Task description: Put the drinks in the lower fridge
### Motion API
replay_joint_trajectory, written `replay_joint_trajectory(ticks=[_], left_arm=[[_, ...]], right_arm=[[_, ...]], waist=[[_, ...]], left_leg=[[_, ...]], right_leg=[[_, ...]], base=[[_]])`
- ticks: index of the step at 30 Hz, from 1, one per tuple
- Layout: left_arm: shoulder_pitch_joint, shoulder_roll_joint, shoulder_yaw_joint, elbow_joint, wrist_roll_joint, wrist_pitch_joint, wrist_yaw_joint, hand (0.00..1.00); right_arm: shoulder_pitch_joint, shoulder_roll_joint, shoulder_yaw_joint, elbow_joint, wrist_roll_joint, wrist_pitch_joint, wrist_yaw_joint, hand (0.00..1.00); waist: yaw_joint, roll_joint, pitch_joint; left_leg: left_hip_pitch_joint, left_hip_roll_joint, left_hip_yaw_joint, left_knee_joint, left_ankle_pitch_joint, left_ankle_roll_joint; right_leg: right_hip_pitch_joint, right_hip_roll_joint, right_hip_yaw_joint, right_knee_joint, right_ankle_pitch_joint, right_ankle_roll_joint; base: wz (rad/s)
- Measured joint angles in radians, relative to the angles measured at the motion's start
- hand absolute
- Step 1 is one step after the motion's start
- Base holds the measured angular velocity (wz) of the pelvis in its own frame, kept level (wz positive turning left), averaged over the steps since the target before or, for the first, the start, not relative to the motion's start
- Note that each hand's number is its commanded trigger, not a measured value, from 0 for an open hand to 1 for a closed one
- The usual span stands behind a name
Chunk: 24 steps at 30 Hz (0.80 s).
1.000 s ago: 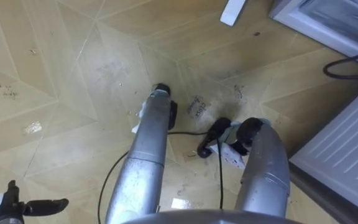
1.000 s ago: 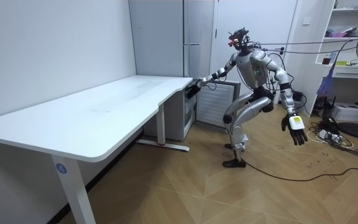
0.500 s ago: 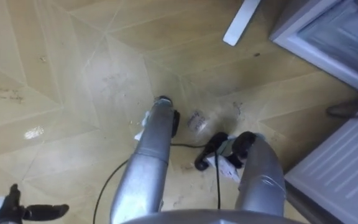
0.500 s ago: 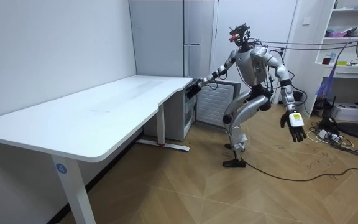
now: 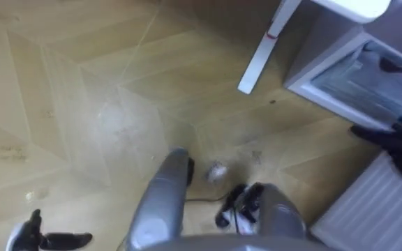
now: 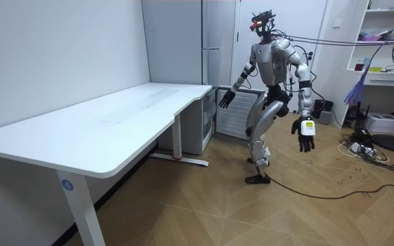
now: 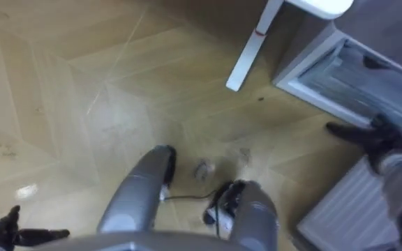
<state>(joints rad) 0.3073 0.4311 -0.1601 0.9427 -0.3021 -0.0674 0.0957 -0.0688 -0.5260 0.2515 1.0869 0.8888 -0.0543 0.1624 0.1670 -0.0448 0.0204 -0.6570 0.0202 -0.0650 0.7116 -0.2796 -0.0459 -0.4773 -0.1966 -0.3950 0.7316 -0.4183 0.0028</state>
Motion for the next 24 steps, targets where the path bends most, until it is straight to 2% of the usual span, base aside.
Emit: replay_joint_trajectory(ticks=[1,2,4,6,7,8,10,11,15,17,19,22,24], left_arm=[[0.0,-0.02,0.003,0.007,0.003,-0.007,0.0,0.0],[0.0,-0.029,0.004,0.013,0.005,-0.007,0.0,0.0],[0.01,-0.061,0.002,0.028,0.012,-0.006,0.0,0.0],[0.02,-0.067,0.003,0.029,0.033,-0.008,0.0,0.0],[0.02,-0.067,0.005,0.029,0.058,-0.008,0.005,0.0],[0.019,-0.067,0.005,0.028,0.069,-0.009,0.009,0.0],[0.017,-0.075,0.006,0.028,0.091,-0.017,0.017,0.0],[0.016,-0.078,0.006,0.028,0.103,-0.018,0.022,0.0],[0.013,-0.104,0.041,0.021,0.138,-0.021,0.036,0.0],[0.013,-0.112,0.041,0.02,0.165,-0.021,0.046,0.0],[0.012,-0.121,0.048,0.023,0.177,-0.02,0.052,0.0],[0.001,-0.144,0.089,0.026,0.186,-0.023,0.078,0.0],[-0.008,-0.162,0.116,0.044,0.19,-0.026,0.091,0.0]], right_arm=[[0.05,0.024,-0.005,-0.015,-0.014,0.001,0.019,0.0],[0.071,0.035,-0.012,-0.018,-0.024,0.001,0.029,0.0],[0.139,0.053,-0.035,-0.053,-0.063,0.011,0.057,0.0],[0.168,0.06,-0.052,-0.08,-0.088,0.009,0.075,0.0],[0.183,0.073,-0.066,-0.092,-0.104,0.003,0.081,0.0],[0.189,0.08,-0.068,-0.098,-0.107,0.002,0.081,0.0],[0.211,0.097,-0.069,-0.126,-0.113,0.002,0.101,0.0],[0.213,0.099,-0.07,-0.129,-0.117,0.002,0.109,0.0],[0.232,0.112,-0.115,-0.19,-0.234,0.002,0.109,0.0],[0.243,0.121,-0.143,-0.234,-0.277,0.001,0.097,0.0],[0.24,0.14,-0.181,-0.269,-0.326,0.0,0.063,0.0],[0.209,0.161,-0.222,-0.28,-0.418,-0.011,0.015,0.0],[0.208,0.171,-0.243,-0.302,-0.469,-0.013,-0.015,0.0]], waist=[[-0.003,-0.002,-0.0044],[-0.006,-0.002,-0.0049],[-0.035,0.001,-0.0074],[-0.058,-0.003,-0.0076],[-0.068,-0.014,-0.0117],[-0.075,-0.015,-0.0134],[-0.089,-0.035,-0.0129],[-0.092,-0.037,-0.0114],[-0.125,-0.055,-0.0163],[-0.137,-0.054,-0.0157],[-0.138,-0.054,-0.0151],[-0.157,-0.054,-0.0127],[-0.154,-0.055,-0.0138]], left_leg=[[0.048,-0.001,0.013,-0.039,0.006,0.006],[0.076,-0.002,0.02,-0.061,0.01,0.008],[0.176,-0.003,0.04,-0.137,0.021,0.015],[0.237,0.0,0.057,-0.177,0.023,0.016],[0.273,0.001,0.066,-0.208,0.027,0.016],[0.289,0.001,0.068,-0.22,0.029,0.016],[0.362,0.005,0.095,-0.27,0.034,0.014],[0.381,0.005,0.099,-0.281,0.034,0.014],[0.462,0.007,0.122,-0.328,0.034,0.015],[0.494,0.01,0.132,-0.346,0.034,0.015],[0.552,0.01,0.148,-0.377,0.034,0.015],[0.602,0.008,0.15,-0.425,0.035,0.015],[0.625,0.008,0.15,-0.442,0.035,0.016]], right_leg=[[0.04,0.0,0.004,-0.034,0.01,0.007],[0.064,0.001,0.007,-0.055,0.016,0.01],[0.157,0.008,0.009,-0.137,0.039,0.024],[0.208,0.013,0.01,-0.183,0.051,0.028],[0.24,0.017,0.012,-0.216,0.059,0.032],[0.255,0.021,0.013,-0.232,0.063,0.035],[0.309,0.035,0.04,-0.289,0.081,0.04],[0.328,0.039,0.044,-0.307,0.086,0.043],[0.412,0.057,0.063,-0.391,0.119,0.056],[0.449,0.064,0.065,-0.431,0.137,0.059],[0.501,0.072,0.092,-0.482,0.156,0.063],[0.531,0.077,0.106,-0.508,0.164,0.067],[0.539,0.081,0.123,-0.517,0.169,0.068]], base=[[-0.13],[-0.13],[-0.1],[-0.14],[-0.14],[-0.15],[-0.32],[-0.33],[-0.18],[-0.21],[-0.33],[-0.19],[-0.21]])
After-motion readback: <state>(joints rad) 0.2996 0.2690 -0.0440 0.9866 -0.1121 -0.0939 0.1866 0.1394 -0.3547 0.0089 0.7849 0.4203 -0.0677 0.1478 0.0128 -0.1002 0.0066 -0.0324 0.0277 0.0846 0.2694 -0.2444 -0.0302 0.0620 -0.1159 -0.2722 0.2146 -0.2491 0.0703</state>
